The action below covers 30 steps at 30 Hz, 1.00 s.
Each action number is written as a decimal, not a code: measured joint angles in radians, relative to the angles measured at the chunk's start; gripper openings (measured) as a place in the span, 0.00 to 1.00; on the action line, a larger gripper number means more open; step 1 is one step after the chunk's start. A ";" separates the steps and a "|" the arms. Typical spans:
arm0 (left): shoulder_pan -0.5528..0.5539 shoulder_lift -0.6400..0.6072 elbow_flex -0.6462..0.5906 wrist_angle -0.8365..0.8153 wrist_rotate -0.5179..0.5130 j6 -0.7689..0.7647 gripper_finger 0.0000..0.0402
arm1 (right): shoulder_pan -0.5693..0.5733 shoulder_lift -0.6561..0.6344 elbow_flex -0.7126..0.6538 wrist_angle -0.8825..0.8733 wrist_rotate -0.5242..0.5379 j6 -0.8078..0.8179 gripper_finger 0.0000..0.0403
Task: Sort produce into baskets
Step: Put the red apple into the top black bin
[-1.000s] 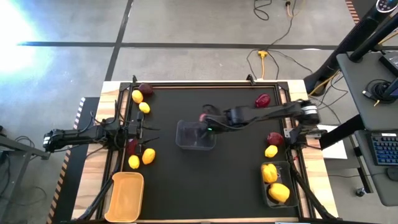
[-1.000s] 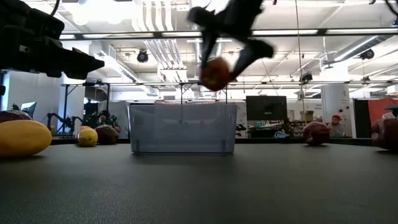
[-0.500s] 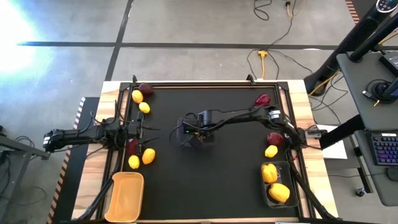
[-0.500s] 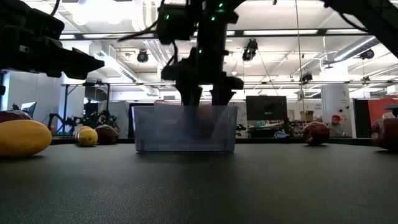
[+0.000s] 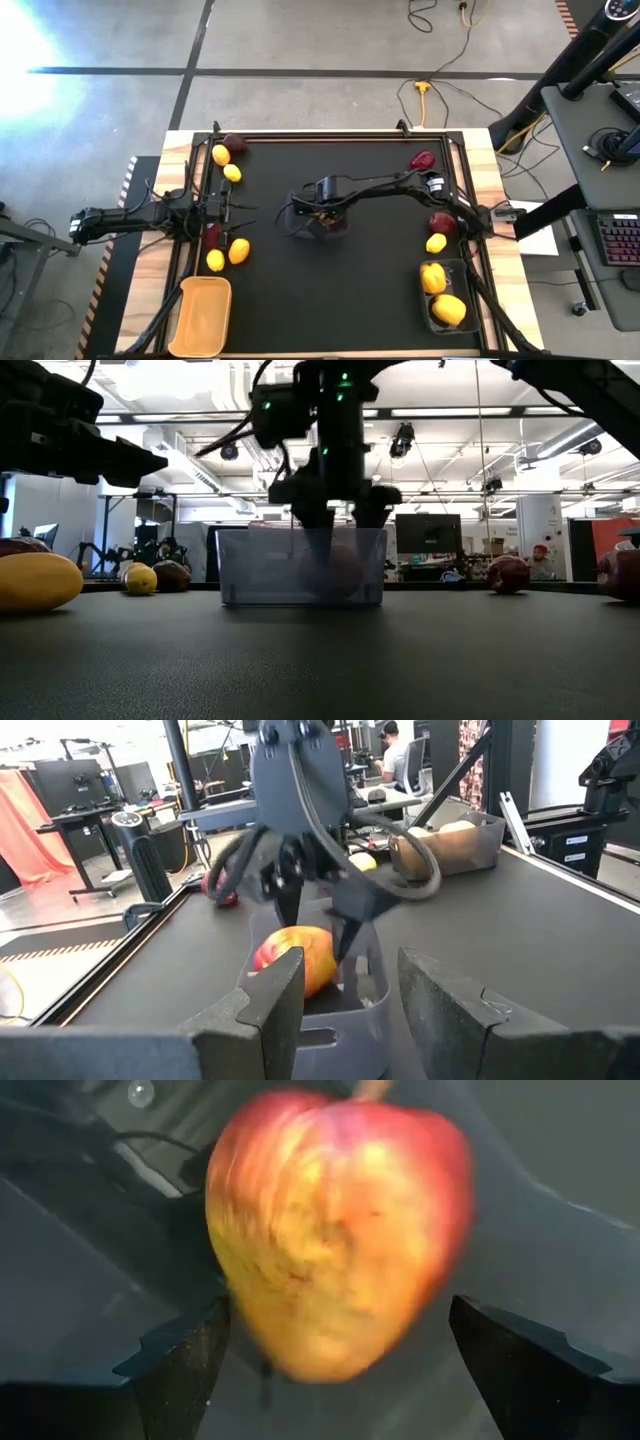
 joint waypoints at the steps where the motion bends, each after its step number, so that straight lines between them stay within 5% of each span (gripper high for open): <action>1: 0.000 0.000 0.000 0.000 0.000 0.000 0.36 | -0.001 -0.006 0.001 -0.021 0.001 0.005 0.91; 14: 0.000 0.000 0.000 0.000 0.000 0.000 0.36 | -0.048 -0.029 -0.005 -0.178 -0.004 0.027 0.91; 23: 0.000 0.000 0.000 0.000 0.000 0.000 0.36 | -0.074 -0.204 -0.019 -0.178 0.038 -0.002 0.92; 30: 0.000 0.000 0.000 0.000 0.000 0.000 0.36 | -0.251 -0.423 -0.264 -0.200 0.147 0.113 0.92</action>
